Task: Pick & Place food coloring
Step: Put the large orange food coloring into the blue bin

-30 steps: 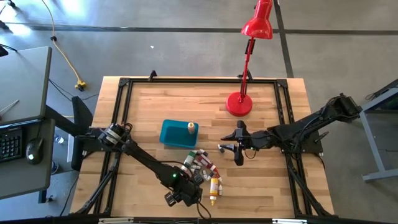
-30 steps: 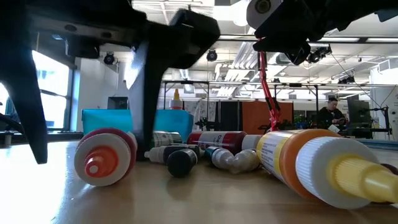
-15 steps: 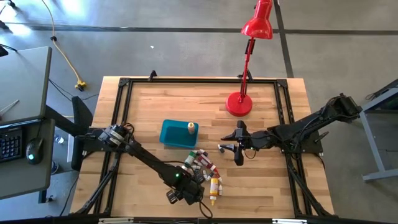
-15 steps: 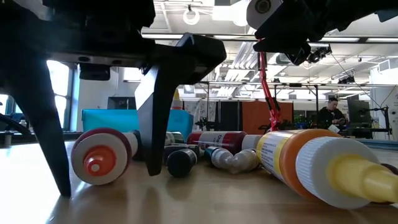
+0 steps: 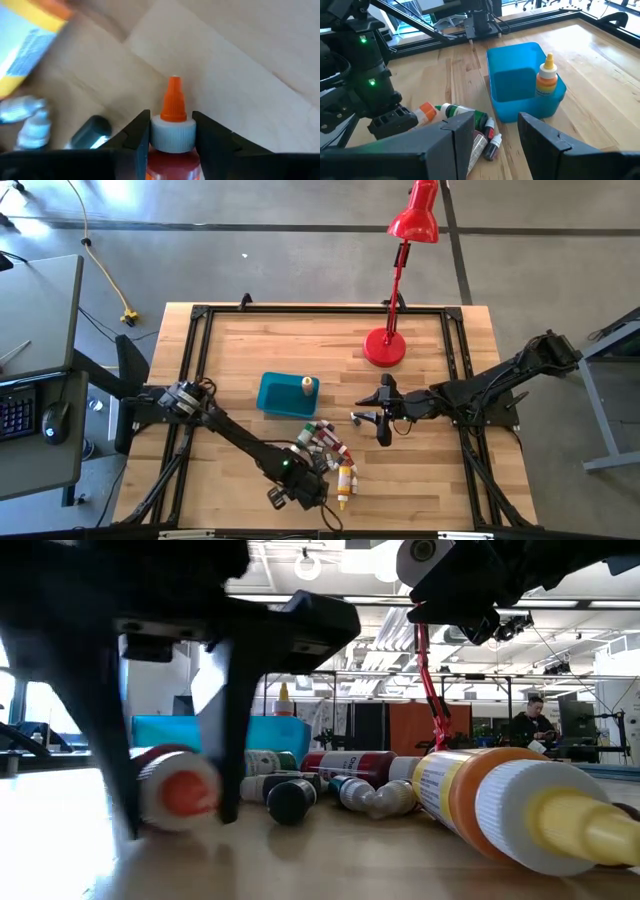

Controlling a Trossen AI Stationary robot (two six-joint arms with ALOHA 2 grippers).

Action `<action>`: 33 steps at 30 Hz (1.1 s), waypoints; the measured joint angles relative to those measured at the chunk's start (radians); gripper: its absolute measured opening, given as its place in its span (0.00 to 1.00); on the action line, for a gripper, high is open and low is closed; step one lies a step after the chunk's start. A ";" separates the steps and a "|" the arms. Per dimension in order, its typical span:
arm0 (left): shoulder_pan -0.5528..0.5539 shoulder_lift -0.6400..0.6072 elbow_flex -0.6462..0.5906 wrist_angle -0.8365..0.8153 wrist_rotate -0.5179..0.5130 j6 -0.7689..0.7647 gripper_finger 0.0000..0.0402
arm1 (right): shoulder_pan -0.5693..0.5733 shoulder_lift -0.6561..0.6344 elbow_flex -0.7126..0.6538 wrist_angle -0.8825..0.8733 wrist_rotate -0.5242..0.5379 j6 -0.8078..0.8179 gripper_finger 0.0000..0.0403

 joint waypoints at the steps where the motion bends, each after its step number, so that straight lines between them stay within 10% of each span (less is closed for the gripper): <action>1: 0.001 0.001 0.008 -0.001 -0.003 -0.018 0.28 | 0.000 0.000 0.000 0.000 0.000 0.000 0.36; 20: 0.001 -0.082 0.393 -0.306 -0.151 -0.181 0.28 | 0.001 0.000 0.000 0.000 -0.016 0.030 0.36; 33: -0.041 -0.545 0.238 -0.348 -0.539 -0.262 0.28 | 0.008 0.000 0.000 0.005 -0.079 0.030 0.36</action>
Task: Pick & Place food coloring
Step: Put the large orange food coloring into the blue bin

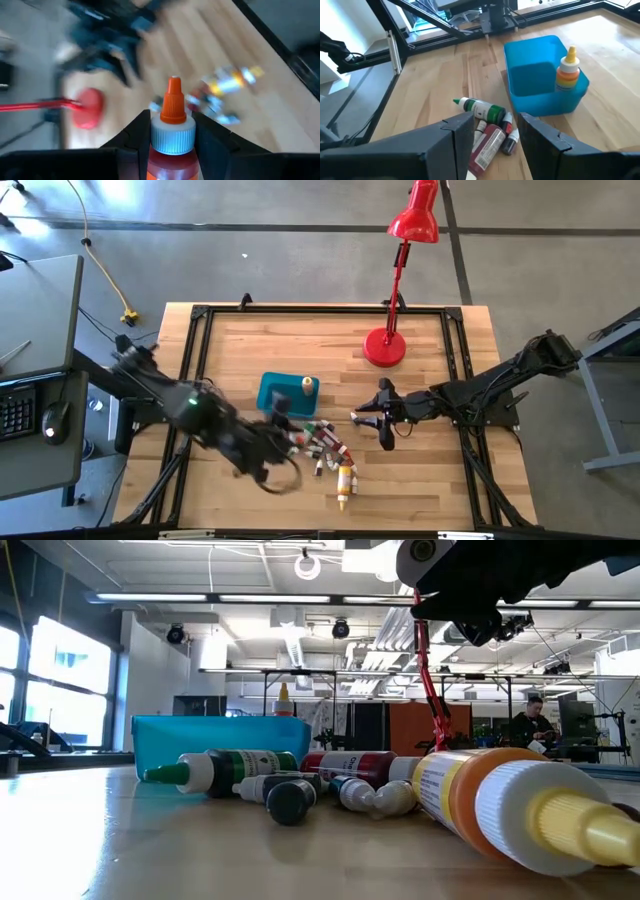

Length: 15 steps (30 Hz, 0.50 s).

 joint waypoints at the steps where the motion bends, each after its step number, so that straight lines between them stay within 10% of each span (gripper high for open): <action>1: 0.000 -0.041 -0.050 0.034 -0.023 0.007 0.28 | 0.000 0.000 0.000 0.000 0.000 0.000 0.36; 7: 0.029 -0.307 -0.537 0.574 -0.025 0.126 0.28 | 0.000 0.000 0.000 0.003 0.000 0.000 0.36; 15: 0.203 -0.431 -1.283 1.685 0.092 0.230 0.28 | -0.002 0.000 0.000 0.018 0.001 -0.020 0.36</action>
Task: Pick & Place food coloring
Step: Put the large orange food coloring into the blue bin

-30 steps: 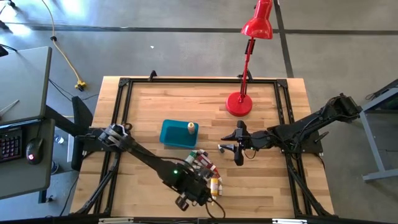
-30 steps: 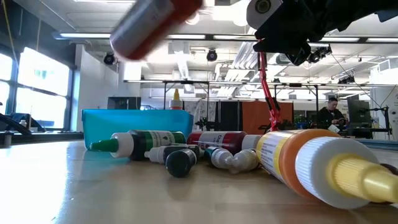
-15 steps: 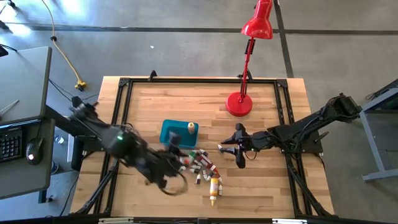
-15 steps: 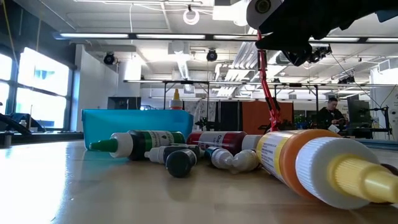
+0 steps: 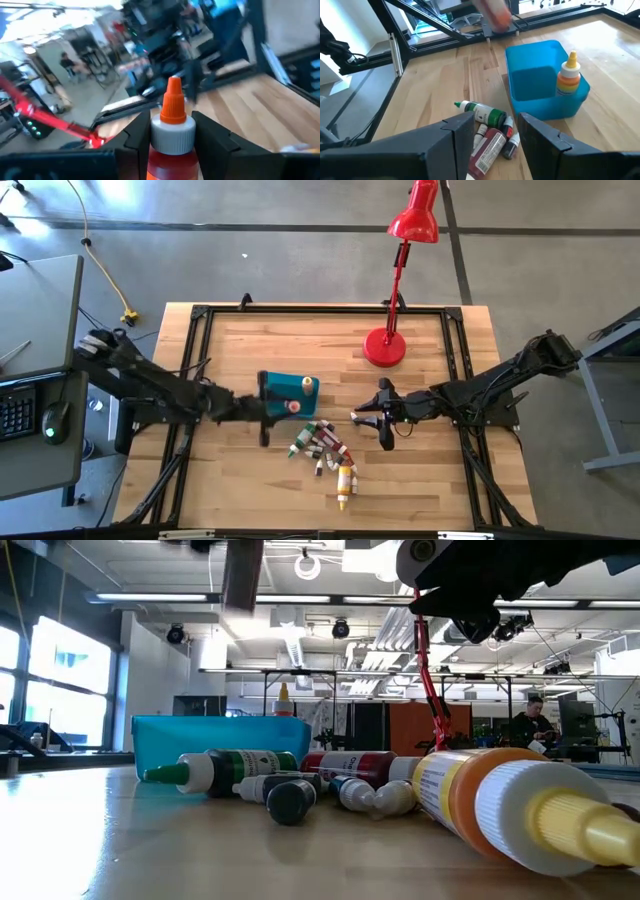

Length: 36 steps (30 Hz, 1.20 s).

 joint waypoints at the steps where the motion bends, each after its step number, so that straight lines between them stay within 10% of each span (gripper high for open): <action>1: 0.030 0.017 -0.068 0.126 0.026 -0.020 0.28 | 0.000 0.000 0.000 0.002 0.000 -0.005 0.36; 7: 0.205 0.133 -0.286 0.583 0.101 -0.222 0.28 | -0.008 0.000 0.000 0.005 0.029 -0.023 0.36; 16: 0.257 0.349 -0.167 0.606 0.236 -0.384 0.28 | -0.028 0.000 0.000 0.020 0.095 -0.054 0.36; 28: 0.016 0.545 -0.020 0.567 -0.438 -0.347 0.28 | -0.030 0.000 0.000 0.019 0.067 -0.052 0.36; 36: -0.018 0.680 0.051 0.564 -0.658 -0.454 0.28 | -0.030 0.000 0.000 0.019 0.060 -0.027 0.36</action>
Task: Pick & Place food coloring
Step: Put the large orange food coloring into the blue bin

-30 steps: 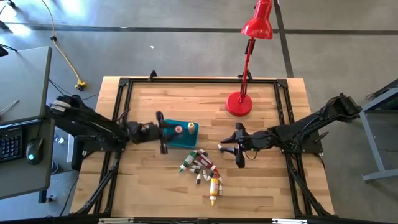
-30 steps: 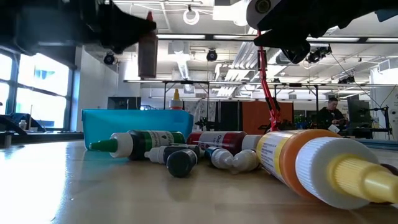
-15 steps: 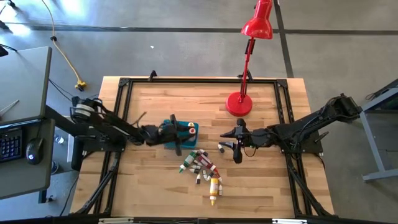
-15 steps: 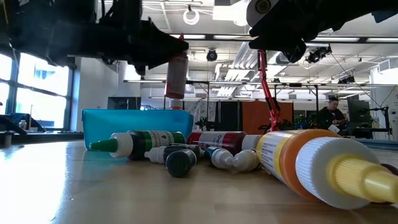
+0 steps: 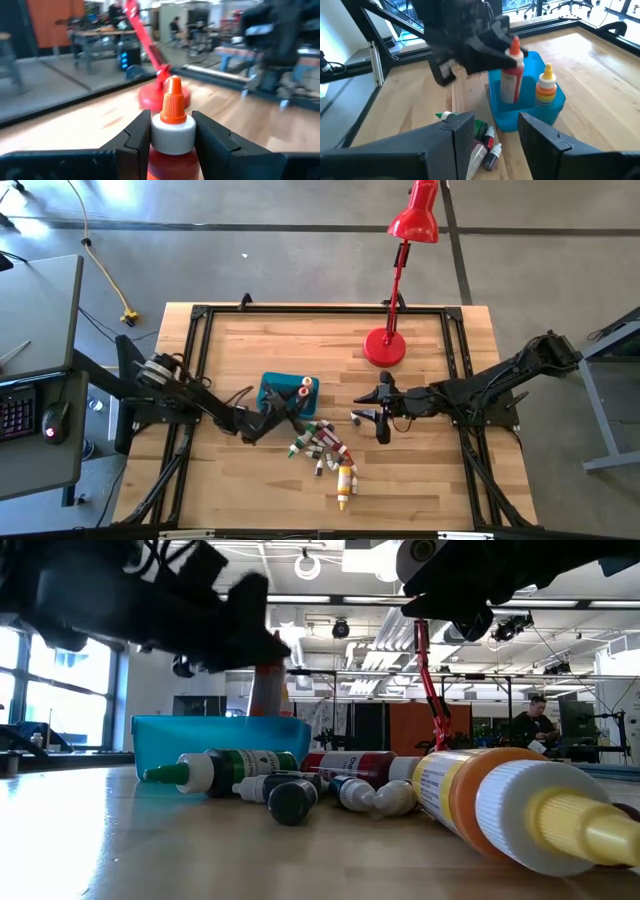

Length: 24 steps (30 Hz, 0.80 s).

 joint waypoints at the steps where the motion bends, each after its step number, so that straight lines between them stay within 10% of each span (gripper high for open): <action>1: 0.000 0.023 0.011 -0.008 -0.023 -0.001 0.28 | 0.000 0.000 0.000 0.000 0.000 0.005 0.36; 24: 0.057 0.178 0.094 -0.062 0.012 -0.128 0.28 | 0.000 0.000 0.000 -0.007 -0.001 0.002 0.36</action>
